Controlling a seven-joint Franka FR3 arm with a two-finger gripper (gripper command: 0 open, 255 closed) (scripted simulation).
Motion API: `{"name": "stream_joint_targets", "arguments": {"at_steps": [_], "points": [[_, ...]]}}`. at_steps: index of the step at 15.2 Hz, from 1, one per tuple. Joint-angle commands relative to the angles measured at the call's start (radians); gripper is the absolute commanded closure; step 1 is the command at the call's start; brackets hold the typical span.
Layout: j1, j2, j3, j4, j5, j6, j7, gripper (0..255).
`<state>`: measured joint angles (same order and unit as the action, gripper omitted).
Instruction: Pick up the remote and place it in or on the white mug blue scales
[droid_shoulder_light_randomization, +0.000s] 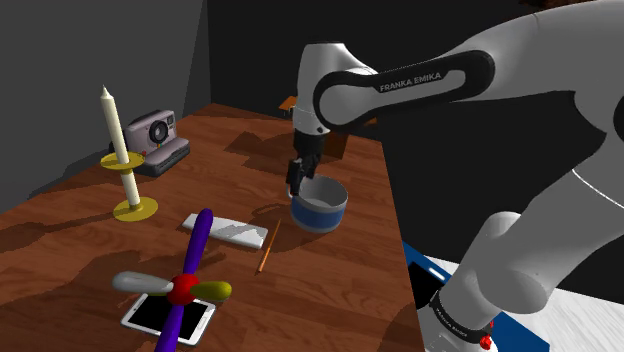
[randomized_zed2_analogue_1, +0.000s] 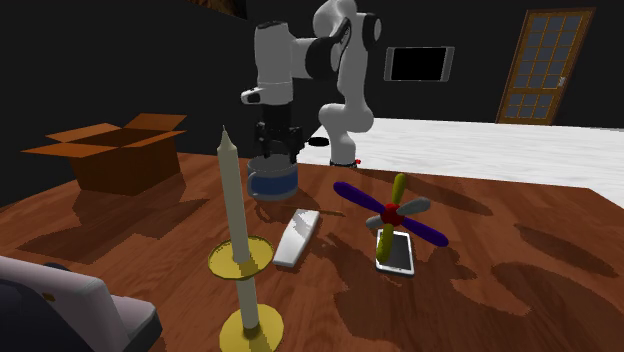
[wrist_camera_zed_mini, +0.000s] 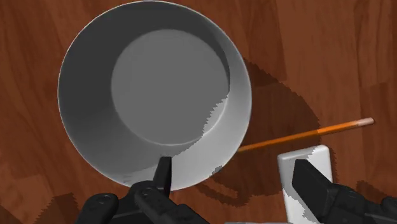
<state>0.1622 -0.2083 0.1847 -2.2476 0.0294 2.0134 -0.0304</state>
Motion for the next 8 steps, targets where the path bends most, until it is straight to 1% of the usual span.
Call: {"name": "stream_joint_targets", "arguments": {"at_steps": [1,8], "points": [[0.012,0.072,0.018,0.05,-0.01,0.025,0.003,0],[0.067,0.297,0.079,0.216,-0.065,0.086,0.031,0]]}}
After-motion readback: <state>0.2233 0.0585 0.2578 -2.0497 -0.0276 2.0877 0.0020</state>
